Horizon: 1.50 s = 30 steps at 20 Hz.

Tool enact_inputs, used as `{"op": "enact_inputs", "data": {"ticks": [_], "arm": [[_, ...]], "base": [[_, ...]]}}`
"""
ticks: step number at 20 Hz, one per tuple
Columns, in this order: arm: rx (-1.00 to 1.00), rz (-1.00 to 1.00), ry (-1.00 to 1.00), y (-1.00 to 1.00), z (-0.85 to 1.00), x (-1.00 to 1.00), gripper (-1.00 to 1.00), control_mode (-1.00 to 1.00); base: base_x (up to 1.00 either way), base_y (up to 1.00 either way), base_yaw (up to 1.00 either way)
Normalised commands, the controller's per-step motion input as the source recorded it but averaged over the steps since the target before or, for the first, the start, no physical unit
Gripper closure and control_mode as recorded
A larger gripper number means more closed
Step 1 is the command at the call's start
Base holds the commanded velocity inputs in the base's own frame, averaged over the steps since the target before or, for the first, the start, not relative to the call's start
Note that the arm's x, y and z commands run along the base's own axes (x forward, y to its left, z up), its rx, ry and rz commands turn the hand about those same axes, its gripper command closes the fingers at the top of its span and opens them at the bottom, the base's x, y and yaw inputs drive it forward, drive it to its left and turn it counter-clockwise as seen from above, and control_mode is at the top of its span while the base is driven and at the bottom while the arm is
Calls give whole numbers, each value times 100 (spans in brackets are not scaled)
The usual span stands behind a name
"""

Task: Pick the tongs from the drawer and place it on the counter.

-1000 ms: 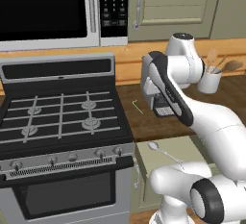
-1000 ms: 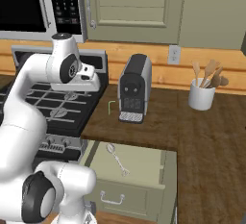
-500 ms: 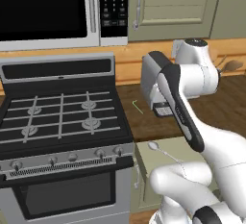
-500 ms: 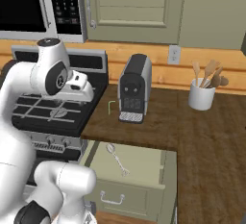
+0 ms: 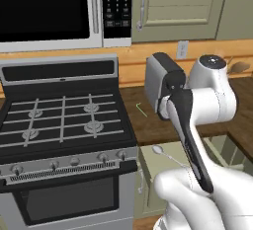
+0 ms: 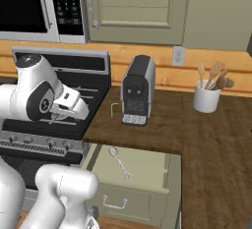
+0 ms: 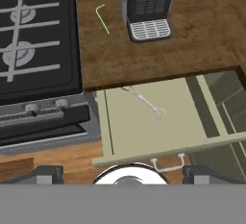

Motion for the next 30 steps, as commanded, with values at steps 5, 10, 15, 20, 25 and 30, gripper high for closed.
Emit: {"op": "enact_inputs", "data": {"ticks": [5, 10, 15, 20, 25, 30], "arm": [[0, -10, -6, -1, 0, -15, -100, 100], [0, 0, 0, 0, 0, 0, -100, 100], [0, 0, 0, 0, 0, 0, -100, 100], [0, 0, 0, 0, 0, 0, -100, 100], [0, 0, 0, 0, 0, 0, -100, 100], [0, 0, 0, 0, 0, 0, -100, 100]], "base": [[-12, 1, -3], [-22, 63, -5], [-7, 68, -36], [-16, 46, -67], [0, 59, -69], [40, 78, -45]]}}
